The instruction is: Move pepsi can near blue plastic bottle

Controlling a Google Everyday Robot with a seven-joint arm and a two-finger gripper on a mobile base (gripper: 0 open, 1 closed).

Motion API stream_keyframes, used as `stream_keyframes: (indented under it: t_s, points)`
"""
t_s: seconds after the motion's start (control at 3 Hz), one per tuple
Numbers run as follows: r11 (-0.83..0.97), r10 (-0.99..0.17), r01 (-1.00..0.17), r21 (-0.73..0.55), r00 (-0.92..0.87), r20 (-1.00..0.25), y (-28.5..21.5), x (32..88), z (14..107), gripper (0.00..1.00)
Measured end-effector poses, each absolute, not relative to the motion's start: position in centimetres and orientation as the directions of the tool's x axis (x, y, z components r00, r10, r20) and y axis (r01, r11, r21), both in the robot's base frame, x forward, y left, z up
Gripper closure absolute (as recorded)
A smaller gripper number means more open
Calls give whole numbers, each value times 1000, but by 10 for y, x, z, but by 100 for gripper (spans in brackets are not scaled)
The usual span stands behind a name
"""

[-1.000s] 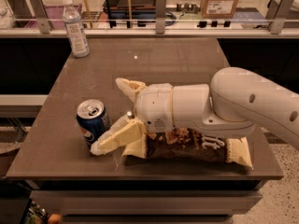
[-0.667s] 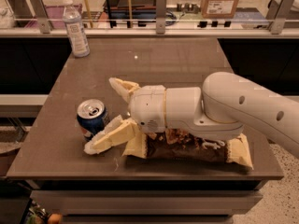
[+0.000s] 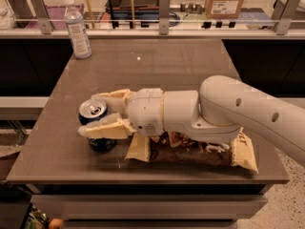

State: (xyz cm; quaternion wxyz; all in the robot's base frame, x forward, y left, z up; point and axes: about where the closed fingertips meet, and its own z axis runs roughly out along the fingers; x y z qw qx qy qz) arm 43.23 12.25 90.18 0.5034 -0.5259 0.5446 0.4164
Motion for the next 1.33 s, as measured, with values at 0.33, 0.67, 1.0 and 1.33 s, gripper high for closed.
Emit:
stream_keyframes:
  t_s: [0.33, 0.67, 1.0, 1.33]
  points:
    - [95, -155, -992, -79, 64, -986, 125, 430, 903, 72]
    - [92, -156, -992, -82, 67, -986, 126, 429, 904, 95]
    - [90, -157, -992, -84, 69, -985, 128, 428, 905, 100]
    - [100, -179, -990, -97, 78, -981, 129, 445, 923, 100]
